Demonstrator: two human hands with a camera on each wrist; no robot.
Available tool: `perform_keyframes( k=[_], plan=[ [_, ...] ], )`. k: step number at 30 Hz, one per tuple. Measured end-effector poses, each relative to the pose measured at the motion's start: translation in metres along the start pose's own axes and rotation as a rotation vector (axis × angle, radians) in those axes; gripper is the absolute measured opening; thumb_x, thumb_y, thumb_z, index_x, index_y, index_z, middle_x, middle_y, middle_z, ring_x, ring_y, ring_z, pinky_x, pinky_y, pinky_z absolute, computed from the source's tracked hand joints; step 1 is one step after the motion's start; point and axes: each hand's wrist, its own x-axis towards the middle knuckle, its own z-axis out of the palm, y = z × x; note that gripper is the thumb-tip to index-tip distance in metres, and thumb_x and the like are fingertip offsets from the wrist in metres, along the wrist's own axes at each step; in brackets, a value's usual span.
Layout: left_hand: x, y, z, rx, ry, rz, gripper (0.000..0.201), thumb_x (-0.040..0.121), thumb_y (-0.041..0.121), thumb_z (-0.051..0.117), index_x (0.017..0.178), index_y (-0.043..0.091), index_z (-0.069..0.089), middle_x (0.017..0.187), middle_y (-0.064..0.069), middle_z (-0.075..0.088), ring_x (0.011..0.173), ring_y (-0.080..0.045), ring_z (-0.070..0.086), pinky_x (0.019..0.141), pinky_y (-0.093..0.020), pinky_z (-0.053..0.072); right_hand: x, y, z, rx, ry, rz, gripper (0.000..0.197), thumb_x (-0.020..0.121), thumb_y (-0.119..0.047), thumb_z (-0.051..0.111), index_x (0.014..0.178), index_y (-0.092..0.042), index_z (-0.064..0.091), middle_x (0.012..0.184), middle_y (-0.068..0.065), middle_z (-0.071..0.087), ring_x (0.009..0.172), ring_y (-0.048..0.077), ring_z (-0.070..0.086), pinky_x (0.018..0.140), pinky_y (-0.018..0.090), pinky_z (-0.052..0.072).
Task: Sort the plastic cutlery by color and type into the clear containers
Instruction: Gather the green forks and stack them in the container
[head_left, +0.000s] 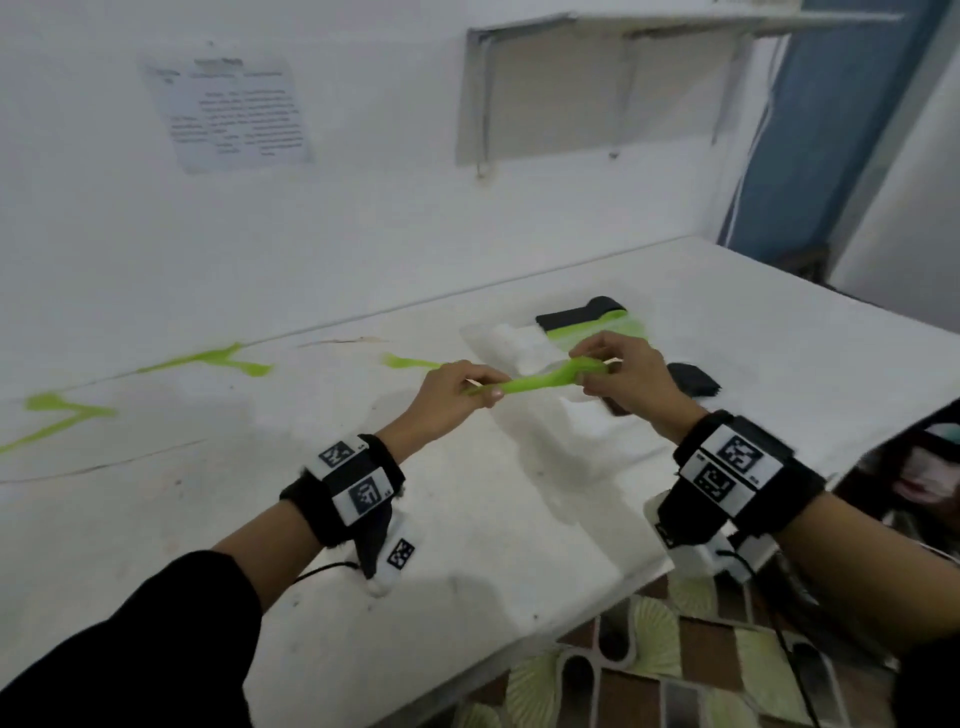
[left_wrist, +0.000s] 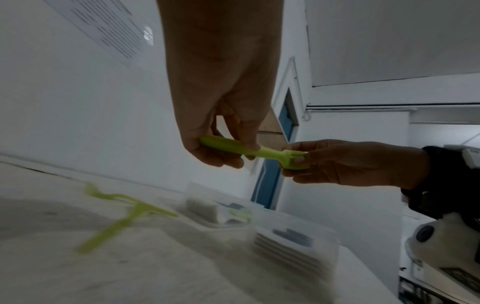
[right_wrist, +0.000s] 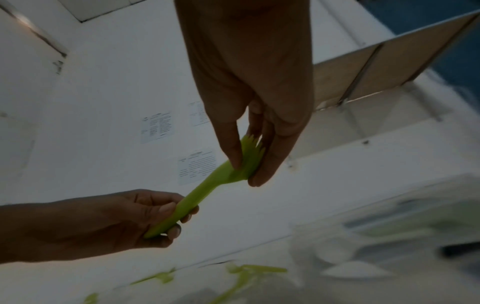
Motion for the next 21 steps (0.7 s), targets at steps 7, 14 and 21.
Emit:
perform_keyframes(
  k=[7, 14, 21],
  plan=[
    [0.037, 0.046, 0.097, 0.185, -0.023, 0.102, 0.023, 0.085, 0.006, 0.062, 0.105, 0.014, 0.070, 0.096, -0.004, 0.058, 0.092, -0.013, 0.052, 0.076, -0.015, 0.036, -0.002, 0.061, -0.088, -0.183, 0.079, 0.023, 0.022, 0.073, 0.002, 0.070, 0.093, -0.007, 0.068, 0.088, 0.001, 0.063, 0.083, 0.011, 0.057, 0.065, 0.001, 0.041],
    [0.068, 0.066, 0.141, 0.307, -0.089, 0.094, 0.026, 0.087, 0.005, 0.058, 0.110, 0.012, 0.068, 0.098, -0.003, 0.062, 0.089, -0.012, 0.051, 0.076, -0.018, 0.035, 0.025, 0.093, -0.135, -0.276, 0.006, 0.014, 0.016, 0.075, -0.005, 0.072, 0.090, -0.005, 0.068, 0.081, 0.003, 0.064, 0.073, 0.013, 0.057, 0.061, 0.001, 0.040],
    [0.107, 0.062, 0.140, 0.458, -0.229, 0.069, 0.025, 0.089, 0.010, 0.060, 0.114, 0.008, 0.066, 0.114, -0.006, 0.067, 0.105, -0.019, 0.060, 0.091, -0.021, 0.041, 0.070, 0.107, -0.153, -0.422, -0.249, -0.039, 0.015, 0.074, -0.002, 0.068, 0.083, -0.013, 0.065, 0.077, 0.003, 0.062, 0.068, 0.020, 0.059, 0.061, 0.023, 0.048]
  ],
)
